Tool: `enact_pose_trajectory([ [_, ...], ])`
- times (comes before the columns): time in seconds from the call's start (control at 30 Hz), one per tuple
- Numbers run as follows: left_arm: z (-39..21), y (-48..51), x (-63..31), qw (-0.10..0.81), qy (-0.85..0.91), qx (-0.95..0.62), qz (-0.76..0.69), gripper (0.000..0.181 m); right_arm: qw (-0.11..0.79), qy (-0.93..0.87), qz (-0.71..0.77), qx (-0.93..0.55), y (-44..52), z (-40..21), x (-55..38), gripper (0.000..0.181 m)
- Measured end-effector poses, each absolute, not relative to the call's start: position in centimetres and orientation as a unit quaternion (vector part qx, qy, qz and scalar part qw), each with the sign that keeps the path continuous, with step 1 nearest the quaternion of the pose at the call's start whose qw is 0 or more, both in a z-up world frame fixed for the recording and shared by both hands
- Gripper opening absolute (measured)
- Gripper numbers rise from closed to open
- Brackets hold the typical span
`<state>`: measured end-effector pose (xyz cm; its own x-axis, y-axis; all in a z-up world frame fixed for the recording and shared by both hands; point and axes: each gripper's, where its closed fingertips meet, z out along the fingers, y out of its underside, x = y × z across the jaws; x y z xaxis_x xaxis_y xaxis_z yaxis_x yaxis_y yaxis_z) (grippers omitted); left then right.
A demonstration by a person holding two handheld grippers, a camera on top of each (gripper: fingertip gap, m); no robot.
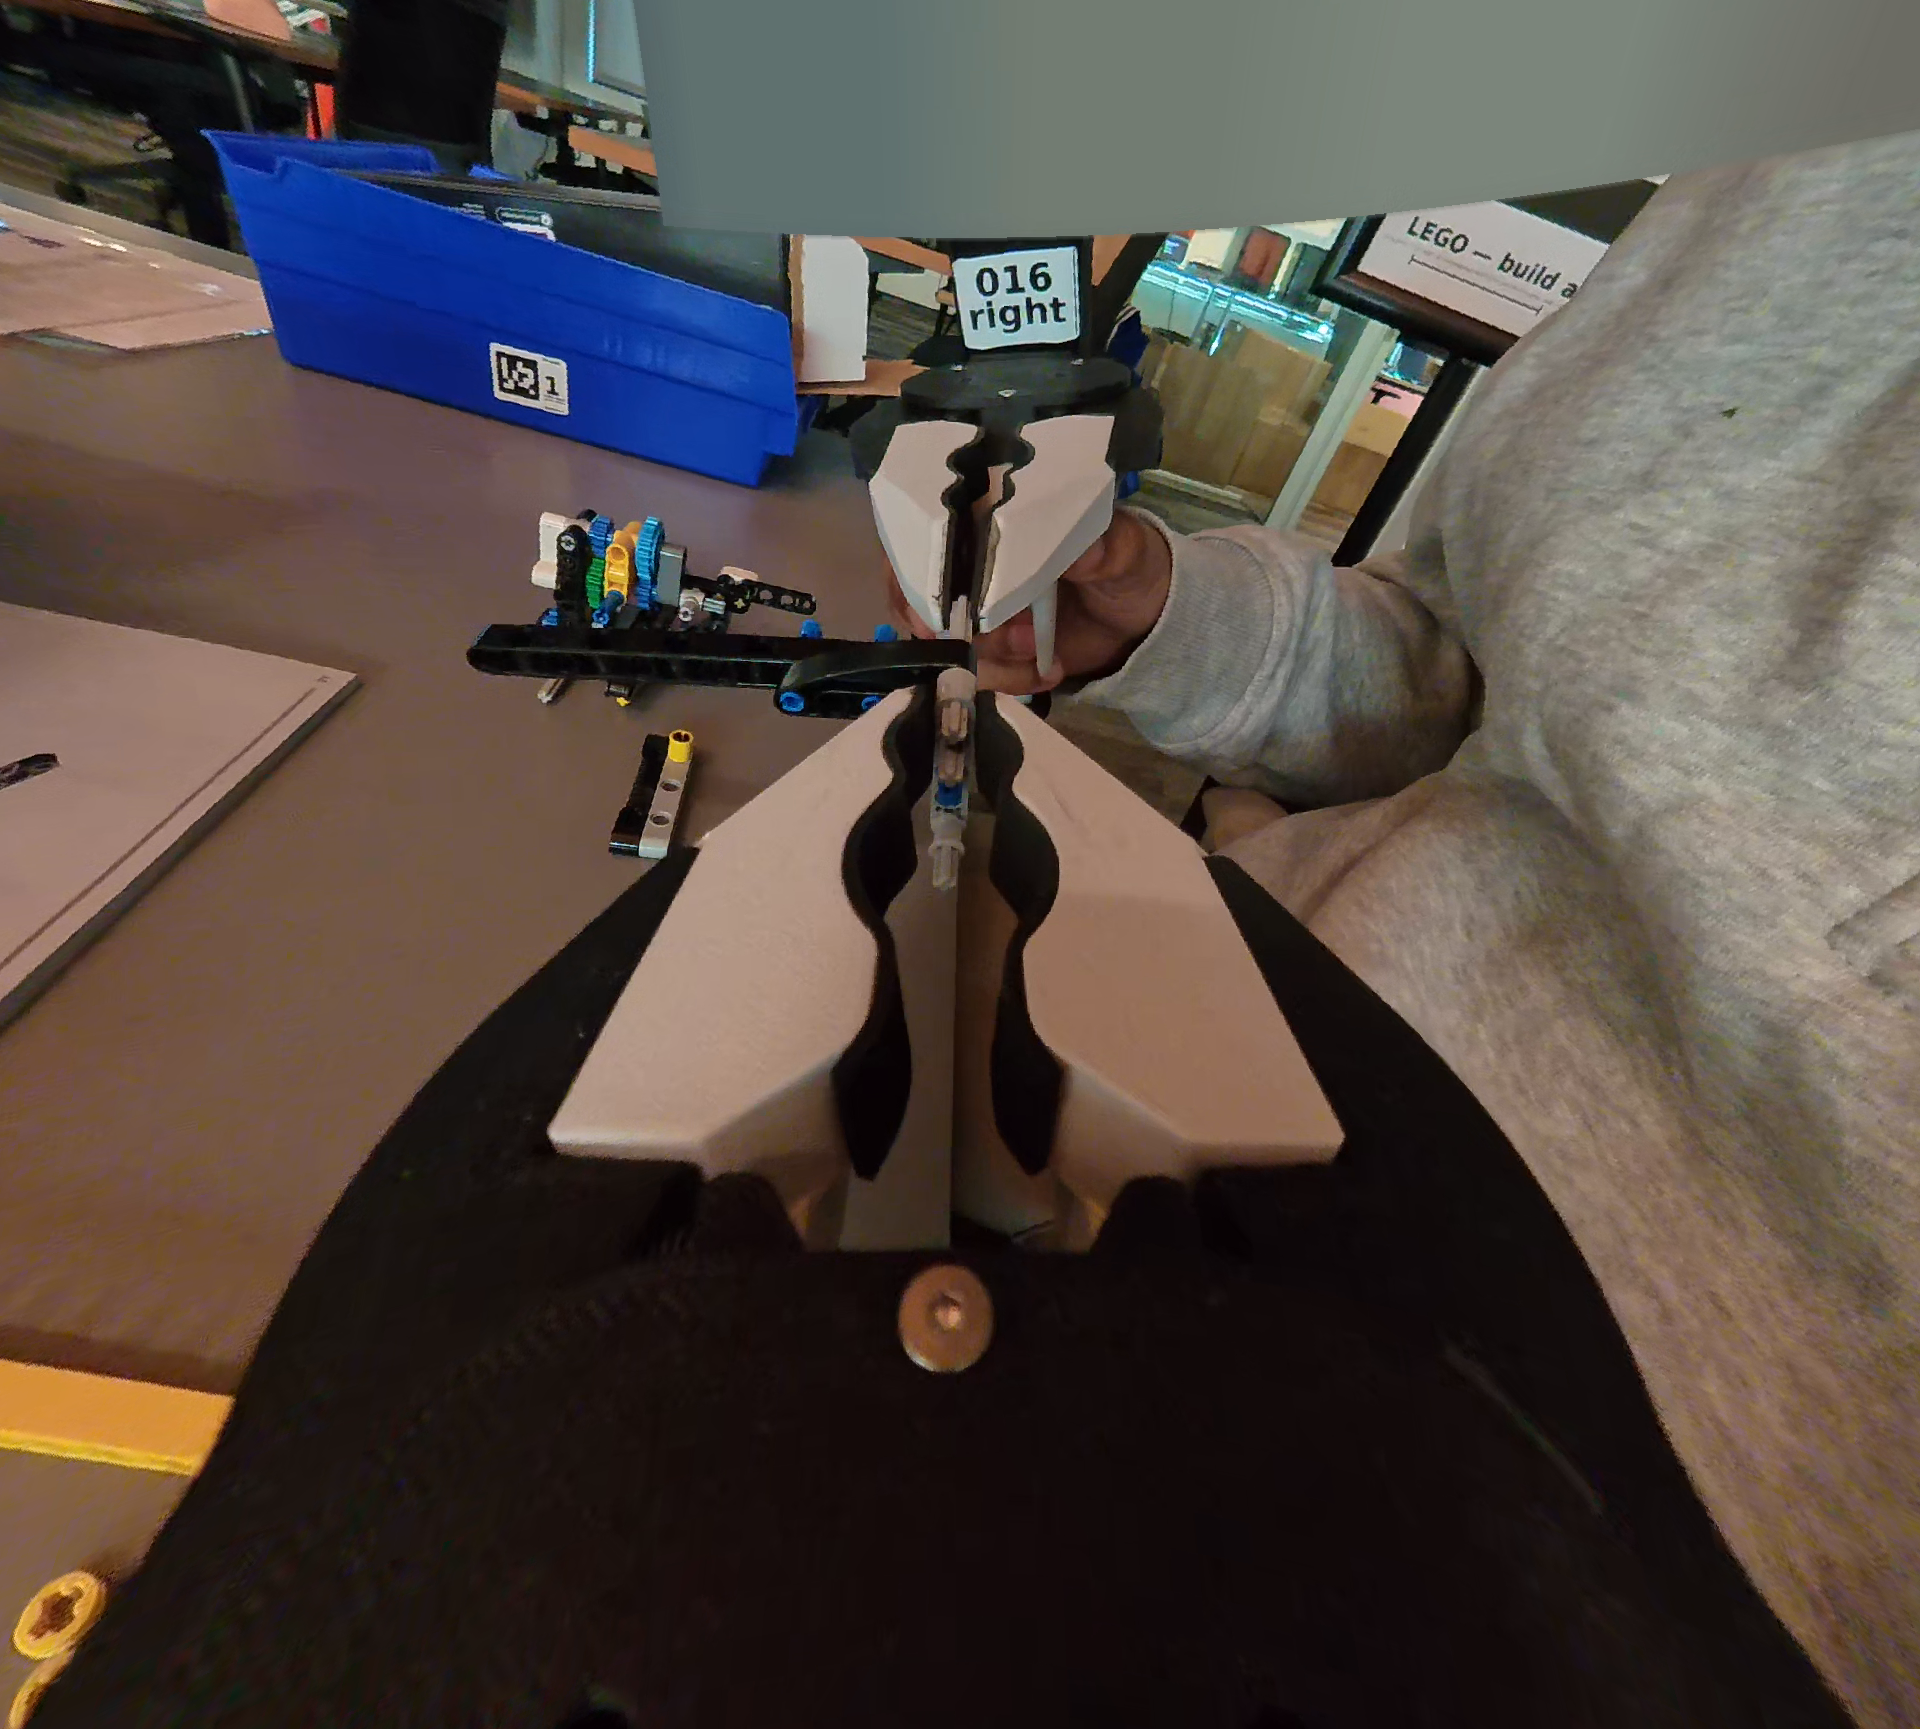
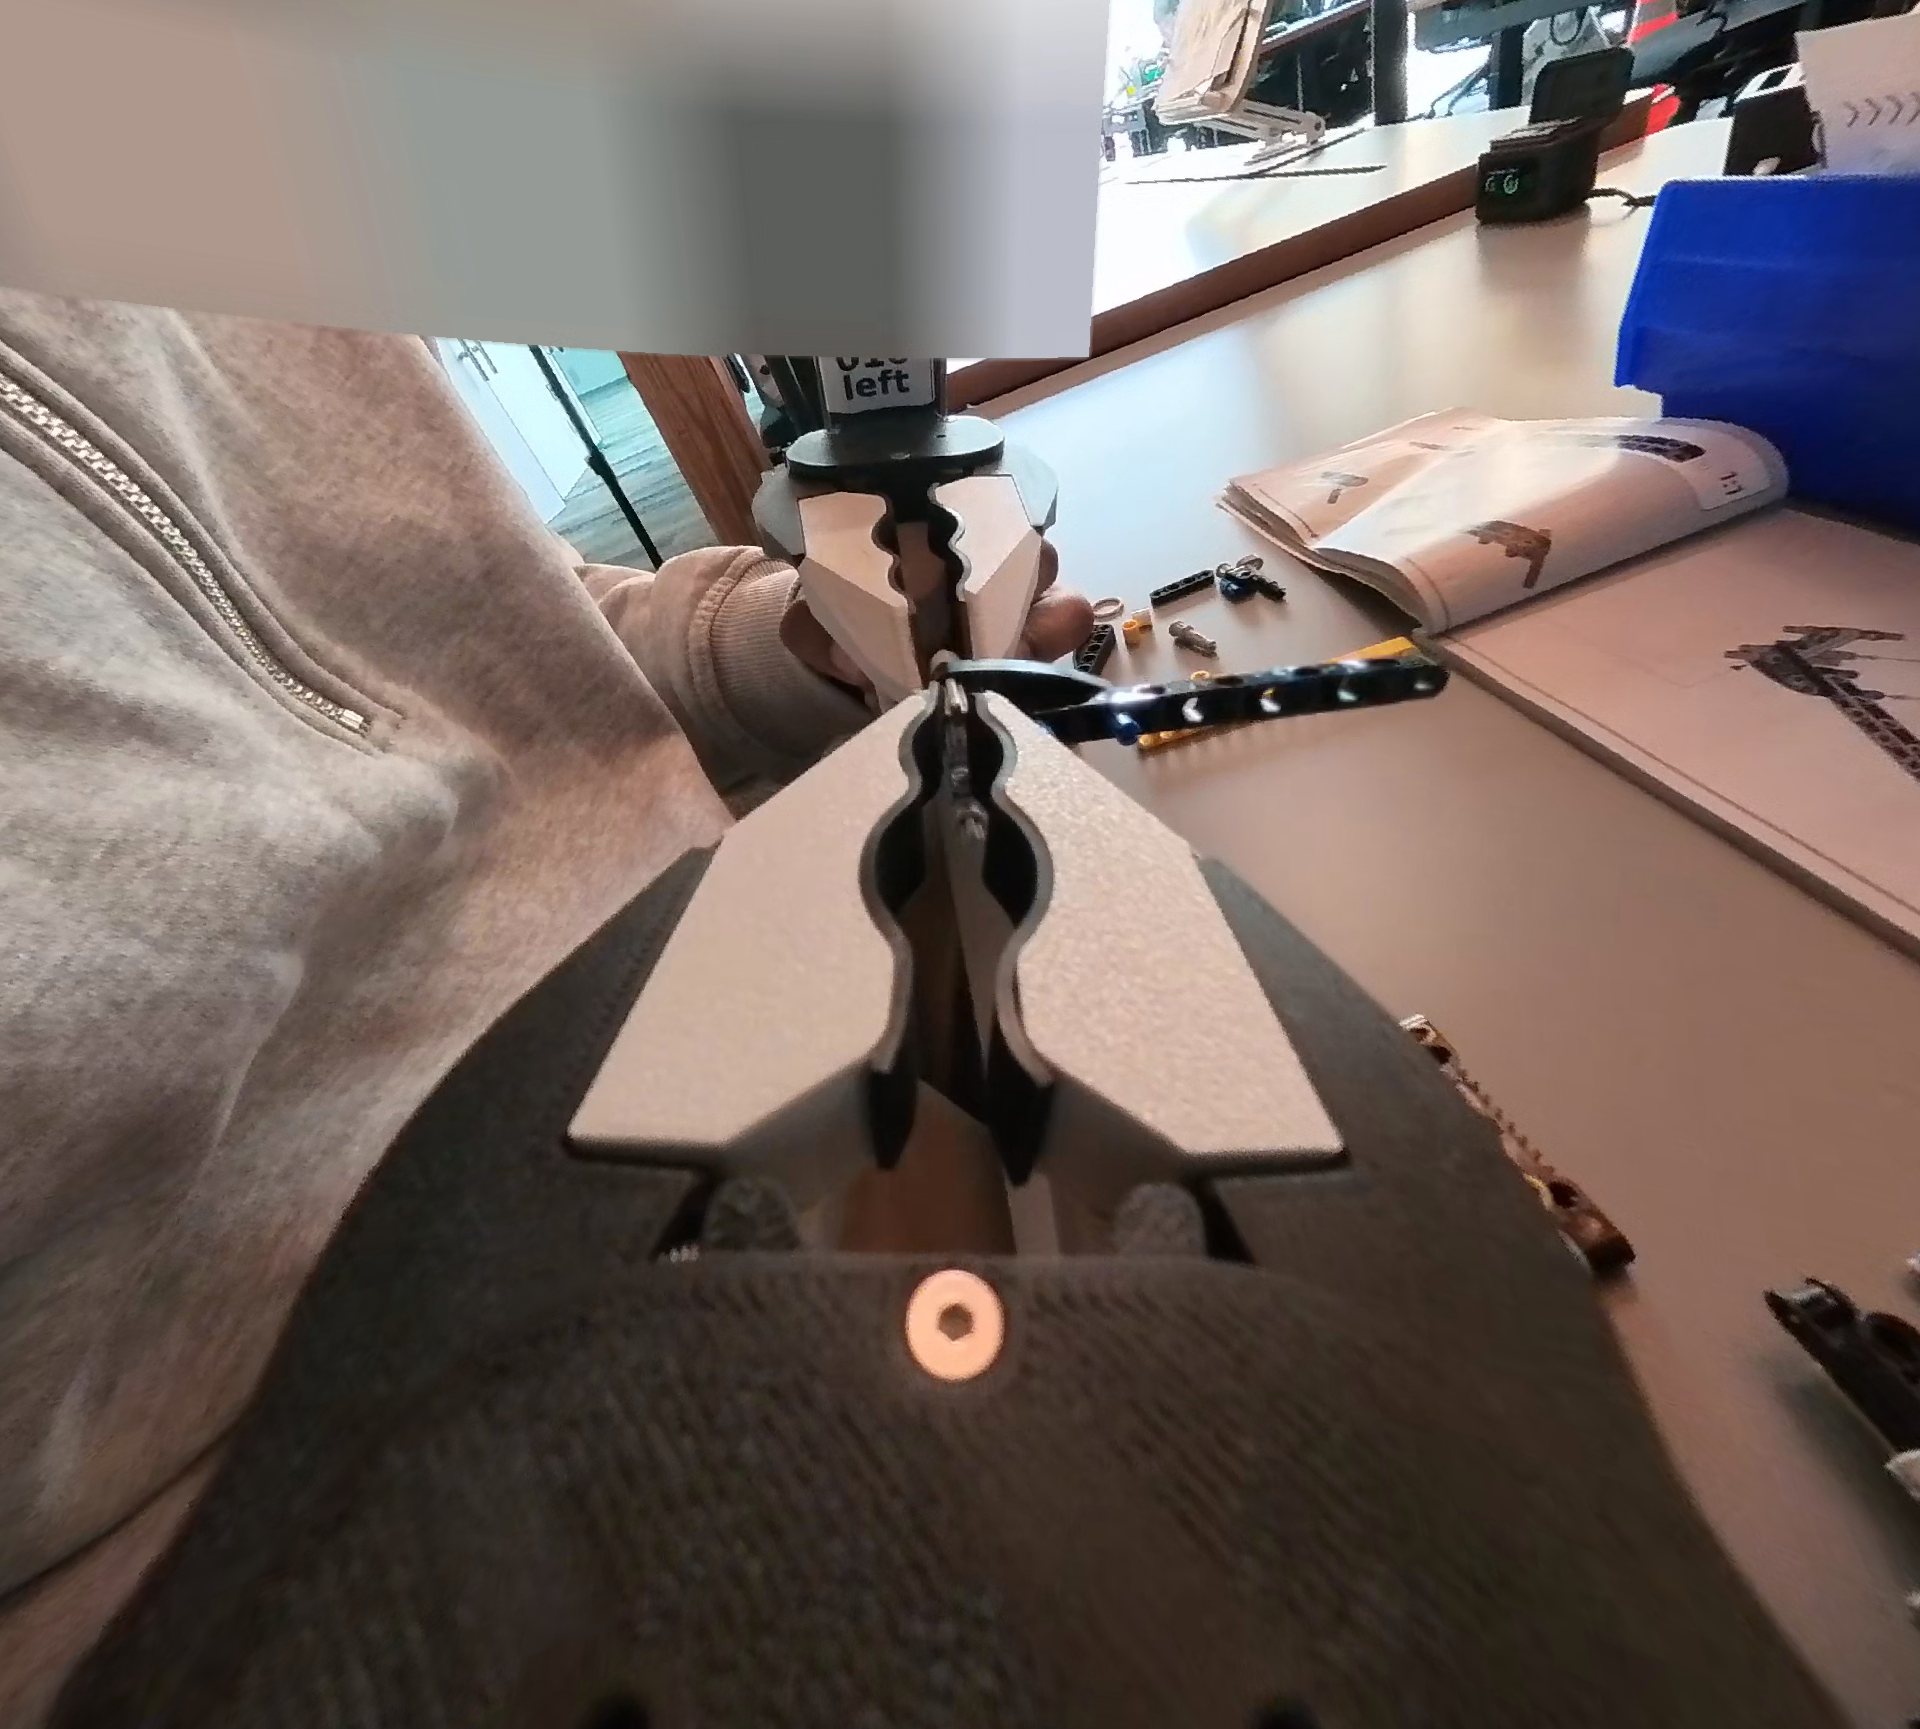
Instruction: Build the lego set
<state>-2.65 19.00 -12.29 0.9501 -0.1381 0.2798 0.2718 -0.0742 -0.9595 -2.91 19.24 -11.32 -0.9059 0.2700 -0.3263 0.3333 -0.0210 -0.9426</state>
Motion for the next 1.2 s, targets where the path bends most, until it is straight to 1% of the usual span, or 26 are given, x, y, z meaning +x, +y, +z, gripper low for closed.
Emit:
enact_pose_trajectory([
  [0.63,-13.1,19.3,-2.7,0.664,-0.048,-0.731,-0.148,0.003,0.007,0.714,-0.666,0.216,19.1,-11.8,-3.0,0.002],
  [0.83,-13.5,19.3,-3.3,0.651,-0.065,-0.742,-0.146,0.003,0.000,0.741,-0.631,0.230,19.2,-13.2,-3.3,0.003],
  [0.87,-12.6,19.3,-3.1,0.664,-0.066,-0.727,-0.162,0.002,0.006,0.758,-0.613,0.223,18.9,-14.0,-3.0,0.003],
  [0.9,-12.5,19.9,-2.0,0.654,-0.054,-0.732,-0.182,0.003,0.024,0.776,-0.595,0.209,17.7,-15.1,-2.1,0.003],
  [0.93,-13.1,20.2,-1.5,0.638,-0.036,-0.753,-0.158,0.002,0.019,0.796,-0.572,0.197,16.5,-16.2,-1.6,0.004],
  [0.97,-13.2,20.1,-1.4,0.631,-0.028,-0.764,-0.133,0.002,-0.013,0.809,-0.556,0.189,16.1,-16.8,-1.7,0.004],
  [1.0,-12.4,19.8,-1.6,0.640,-0.034,-0.756,-0.131,0.002,-0.022,0.806,-0.562,0.186,16.0,-16.3,-1.8,0.002],
  [1.07,-11.8,19.5,-2.2,0.648,-0.044,-0.752,-0.114,0.001,-0.018,0.793,-0.577,0.195,16.0,-15.3,-2.1,0.002],
  [1.2,-13.1,19.6,-2.7,0.637,-0.048,-0.762,-0.103,0.001,-0.014,0.800,-0.563,0.208,16.0,-16.5,-2.5,0.002],
])
